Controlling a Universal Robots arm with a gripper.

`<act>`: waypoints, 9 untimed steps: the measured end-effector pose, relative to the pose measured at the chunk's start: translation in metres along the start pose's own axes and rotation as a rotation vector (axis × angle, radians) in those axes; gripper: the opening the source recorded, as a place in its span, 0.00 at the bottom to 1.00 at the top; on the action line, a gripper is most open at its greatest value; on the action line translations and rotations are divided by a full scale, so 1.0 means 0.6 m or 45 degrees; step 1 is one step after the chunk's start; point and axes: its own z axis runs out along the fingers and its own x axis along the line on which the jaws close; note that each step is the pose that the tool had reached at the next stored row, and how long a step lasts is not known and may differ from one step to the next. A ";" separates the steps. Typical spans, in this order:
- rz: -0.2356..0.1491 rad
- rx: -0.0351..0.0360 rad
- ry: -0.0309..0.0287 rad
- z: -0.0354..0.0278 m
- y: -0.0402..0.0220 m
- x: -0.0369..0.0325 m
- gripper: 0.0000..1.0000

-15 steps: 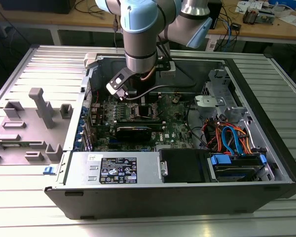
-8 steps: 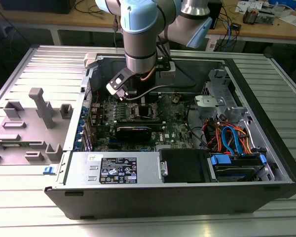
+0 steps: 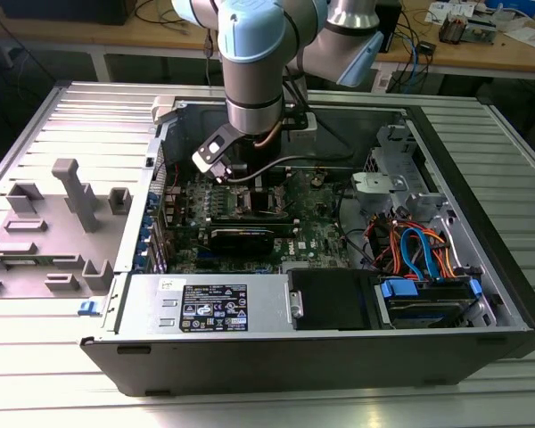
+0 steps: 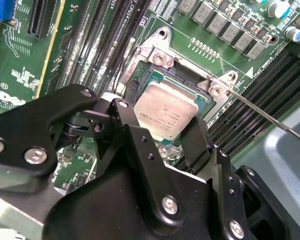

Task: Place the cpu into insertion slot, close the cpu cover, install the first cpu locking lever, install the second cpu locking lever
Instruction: 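Place the cpu into insertion slot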

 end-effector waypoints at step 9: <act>0.000 0.0025 0.0002 -0.015 0.001 0.000 0.62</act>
